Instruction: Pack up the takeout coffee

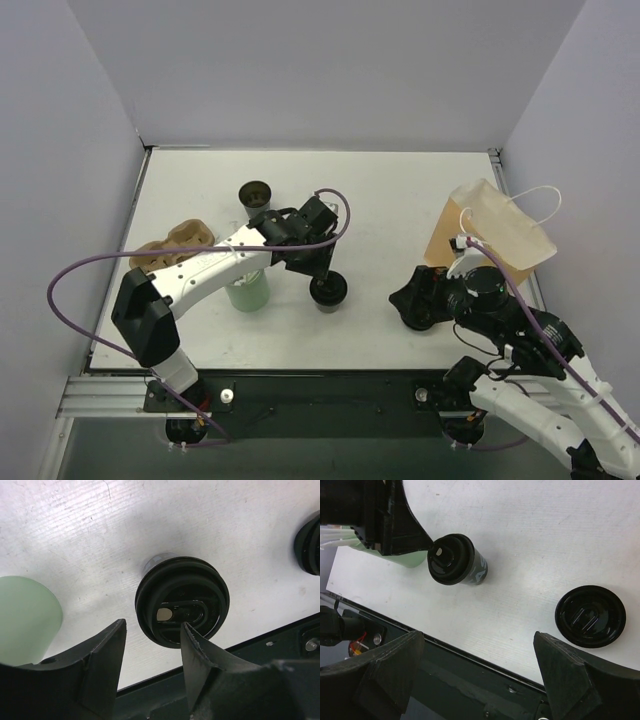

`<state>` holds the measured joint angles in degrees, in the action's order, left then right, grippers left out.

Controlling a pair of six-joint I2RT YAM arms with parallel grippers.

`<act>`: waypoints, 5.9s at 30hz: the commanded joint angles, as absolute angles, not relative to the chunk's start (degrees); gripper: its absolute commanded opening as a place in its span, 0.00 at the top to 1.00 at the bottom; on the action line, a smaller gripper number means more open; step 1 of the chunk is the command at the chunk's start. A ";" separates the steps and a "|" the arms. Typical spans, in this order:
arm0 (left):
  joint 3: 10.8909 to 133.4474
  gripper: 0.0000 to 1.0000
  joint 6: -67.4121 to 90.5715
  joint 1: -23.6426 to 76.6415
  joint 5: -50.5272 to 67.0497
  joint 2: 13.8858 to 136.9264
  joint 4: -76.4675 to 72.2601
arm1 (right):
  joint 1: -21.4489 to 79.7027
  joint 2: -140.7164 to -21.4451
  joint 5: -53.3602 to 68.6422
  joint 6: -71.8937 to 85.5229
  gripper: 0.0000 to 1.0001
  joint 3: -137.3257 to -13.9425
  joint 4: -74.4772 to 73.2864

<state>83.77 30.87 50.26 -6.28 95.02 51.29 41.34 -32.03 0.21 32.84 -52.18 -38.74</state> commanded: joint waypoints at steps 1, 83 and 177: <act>84.56 0.43 31.20 49.40 -8.61 87.91 48.96 | 41.75 -38.91 5.69 32.61 0.03 -54.23 -34.56; 61.96 0.45 35.77 47.11 -5.36 70.93 34.63 | 30.50 -88.85 37.00 18.99 0.30 -62.66 -17.22; 49.22 0.40 42.45 47.81 -2.82 77.09 13.36 | 26.19 -66.01 28.21 37.97 0.55 -41.66 -4.83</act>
<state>50.09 41.89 47.31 -3.05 80.44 11.05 25.61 -67.94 27.86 36.14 -43.13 -6.20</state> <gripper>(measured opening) 0.574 0.454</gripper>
